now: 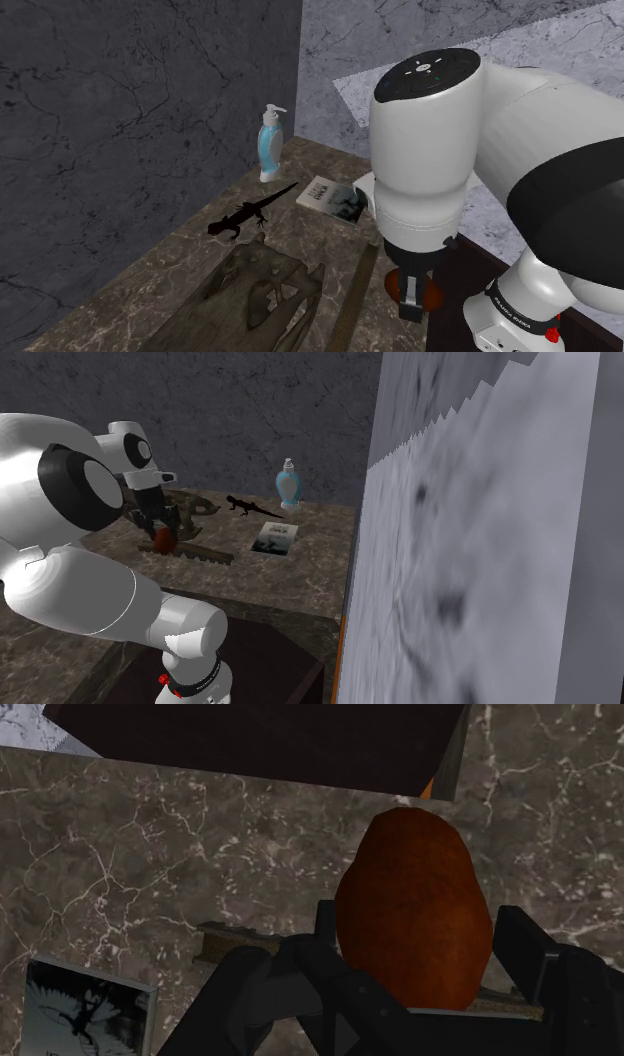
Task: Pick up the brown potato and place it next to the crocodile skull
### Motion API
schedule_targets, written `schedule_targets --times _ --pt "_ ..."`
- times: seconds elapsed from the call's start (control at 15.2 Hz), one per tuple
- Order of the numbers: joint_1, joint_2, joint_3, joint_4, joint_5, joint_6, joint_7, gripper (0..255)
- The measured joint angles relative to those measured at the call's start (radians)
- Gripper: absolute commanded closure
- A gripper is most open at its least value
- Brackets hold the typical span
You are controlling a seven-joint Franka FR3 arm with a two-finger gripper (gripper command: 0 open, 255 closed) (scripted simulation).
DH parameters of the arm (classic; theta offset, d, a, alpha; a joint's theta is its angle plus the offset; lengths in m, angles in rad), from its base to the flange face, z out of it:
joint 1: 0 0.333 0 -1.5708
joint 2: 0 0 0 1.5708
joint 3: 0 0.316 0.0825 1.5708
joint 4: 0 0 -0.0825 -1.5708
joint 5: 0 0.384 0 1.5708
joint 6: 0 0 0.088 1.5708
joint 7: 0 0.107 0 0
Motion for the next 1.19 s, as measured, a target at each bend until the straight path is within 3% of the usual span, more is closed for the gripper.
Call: schedule_targets --times 1.19 --pt "-0.010 0.117 0.064 -0.156 -0.018 0.261 0.041 255"
